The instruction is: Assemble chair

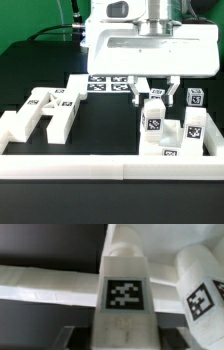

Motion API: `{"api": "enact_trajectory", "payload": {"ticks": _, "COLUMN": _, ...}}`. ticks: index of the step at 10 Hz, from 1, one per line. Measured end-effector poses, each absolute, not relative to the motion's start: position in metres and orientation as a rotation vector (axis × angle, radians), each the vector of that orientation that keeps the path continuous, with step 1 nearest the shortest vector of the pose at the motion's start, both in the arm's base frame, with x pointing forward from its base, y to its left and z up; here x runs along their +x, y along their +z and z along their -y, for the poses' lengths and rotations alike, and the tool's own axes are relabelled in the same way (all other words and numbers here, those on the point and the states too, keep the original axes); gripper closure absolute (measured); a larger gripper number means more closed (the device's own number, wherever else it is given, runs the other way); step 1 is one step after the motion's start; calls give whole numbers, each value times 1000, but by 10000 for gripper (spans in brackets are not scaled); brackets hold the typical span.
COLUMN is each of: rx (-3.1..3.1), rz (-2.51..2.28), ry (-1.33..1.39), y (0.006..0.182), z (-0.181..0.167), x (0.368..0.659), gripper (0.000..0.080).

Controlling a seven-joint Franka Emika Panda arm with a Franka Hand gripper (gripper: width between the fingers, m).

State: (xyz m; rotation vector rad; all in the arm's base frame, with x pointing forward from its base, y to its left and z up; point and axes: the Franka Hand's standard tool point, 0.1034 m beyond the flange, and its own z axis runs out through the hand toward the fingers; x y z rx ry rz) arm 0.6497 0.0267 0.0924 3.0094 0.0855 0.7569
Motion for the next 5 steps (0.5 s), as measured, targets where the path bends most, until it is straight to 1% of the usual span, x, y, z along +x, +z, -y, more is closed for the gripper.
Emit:
{"api": "enact_trajectory", "payload": {"ticks": 1, "rx": 3009, "rz": -86, "ry": 757, "y": 92, "z": -27, "x": 650, "gripper": 392}}
{"api": "enact_trajectory", "payload": {"ticks": 2, "rx": 3009, "rz": -86, "ry": 757, "y": 92, "z": -27, "x": 650, "gripper": 258}}
{"api": "enact_trajectory", "payload": {"ticks": 3, "rx": 3009, "rz": -86, "ry": 756, "y": 92, "z": -27, "x": 650, "gripper": 169}}
{"api": "enact_trajectory", "payload": {"ticks": 5, "rx": 3009, "rz": -91, "ry": 753, "y": 92, "z": -26, "x": 650, "gripper": 155}}
